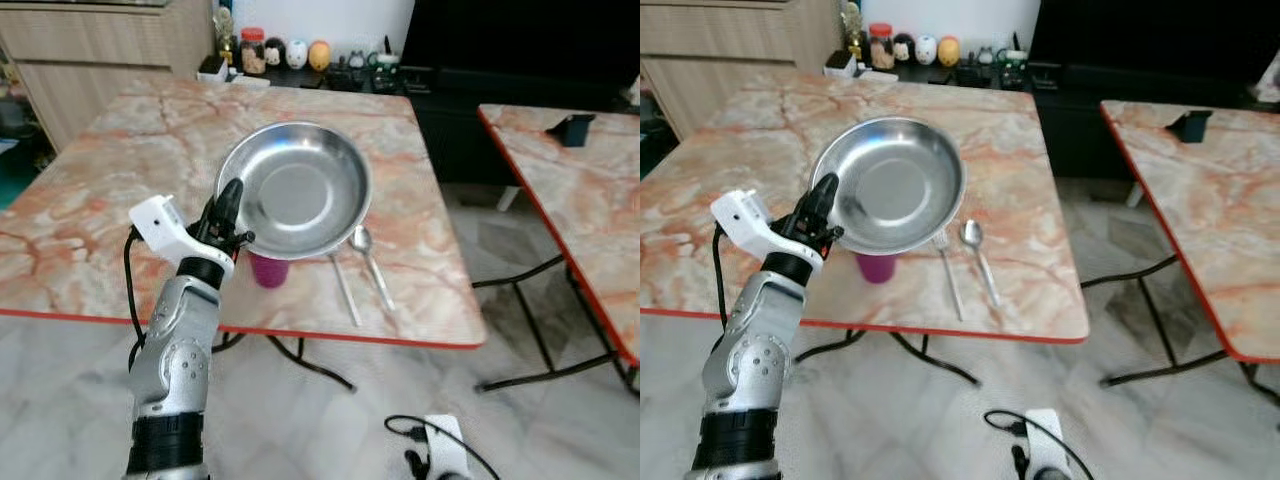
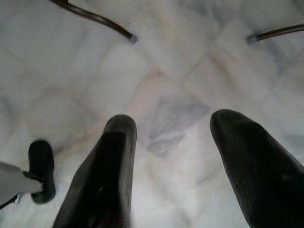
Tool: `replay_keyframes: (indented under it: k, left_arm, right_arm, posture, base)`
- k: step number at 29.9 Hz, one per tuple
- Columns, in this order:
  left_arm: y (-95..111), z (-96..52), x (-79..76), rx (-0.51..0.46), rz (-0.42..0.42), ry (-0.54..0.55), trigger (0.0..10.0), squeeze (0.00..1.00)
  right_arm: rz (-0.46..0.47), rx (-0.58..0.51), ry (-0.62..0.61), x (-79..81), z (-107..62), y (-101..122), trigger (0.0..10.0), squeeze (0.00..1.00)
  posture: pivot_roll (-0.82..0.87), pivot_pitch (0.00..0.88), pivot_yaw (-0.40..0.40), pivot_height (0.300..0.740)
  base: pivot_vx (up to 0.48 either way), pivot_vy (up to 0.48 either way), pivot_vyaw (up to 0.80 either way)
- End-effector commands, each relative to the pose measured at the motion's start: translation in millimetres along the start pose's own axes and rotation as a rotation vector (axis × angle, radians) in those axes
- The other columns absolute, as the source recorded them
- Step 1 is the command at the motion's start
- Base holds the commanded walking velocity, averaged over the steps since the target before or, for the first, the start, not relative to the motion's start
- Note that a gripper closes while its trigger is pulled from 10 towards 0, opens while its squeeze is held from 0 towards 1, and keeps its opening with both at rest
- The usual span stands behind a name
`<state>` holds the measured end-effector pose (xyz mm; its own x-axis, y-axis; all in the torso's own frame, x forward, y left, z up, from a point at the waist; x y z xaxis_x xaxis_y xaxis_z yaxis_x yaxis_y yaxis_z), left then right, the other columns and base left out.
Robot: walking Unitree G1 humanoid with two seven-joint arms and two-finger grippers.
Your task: Setting the table
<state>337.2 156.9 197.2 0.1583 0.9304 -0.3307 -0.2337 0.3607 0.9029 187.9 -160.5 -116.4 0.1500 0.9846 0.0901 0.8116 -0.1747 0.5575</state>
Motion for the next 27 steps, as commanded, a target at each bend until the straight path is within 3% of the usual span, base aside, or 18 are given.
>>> replay_keyframes:
  k: [1, 27]
  left_arm:
    - [6.1, 2.4, -4.1, -0.019, 0.016, -0.012, 10.0, 0.0]
    - [1.8, 3.6, -5.9, 0.007, 0.08, -0.027, 10.0, 0.0]
  right_arm:
    - [0.007, -0.001, 0.004, 2.1, 0.1, 0.1, 10.0, 0.0]
    - [0.023, -0.01, 0.006, 3.1, 0.4, 2.0, 10.0, 0.0]
  posture:
    - [0.05, 0.0, -0.079, 0.74]
    - [0.05, 0.0, -0.08, 0.74]
  base:
    - [0.0, -0.304, 0.0]
    - [0.0, -0.294, 0.0]
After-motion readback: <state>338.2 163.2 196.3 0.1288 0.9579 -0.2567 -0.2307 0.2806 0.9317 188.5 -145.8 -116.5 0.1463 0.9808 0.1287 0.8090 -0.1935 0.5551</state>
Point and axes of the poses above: a point about 5 cm out from each wrist's last joint towards the gripper, its own z axis pointing out of the wrist towards the gripper, its own y axis along the axis of the wrist's last joint, x = y × z, the point moved 3 cm from there along z, pointing out of the wrist towards the gripper, and after that the axes turned 13 degrees about z, right-handed, at the moved point
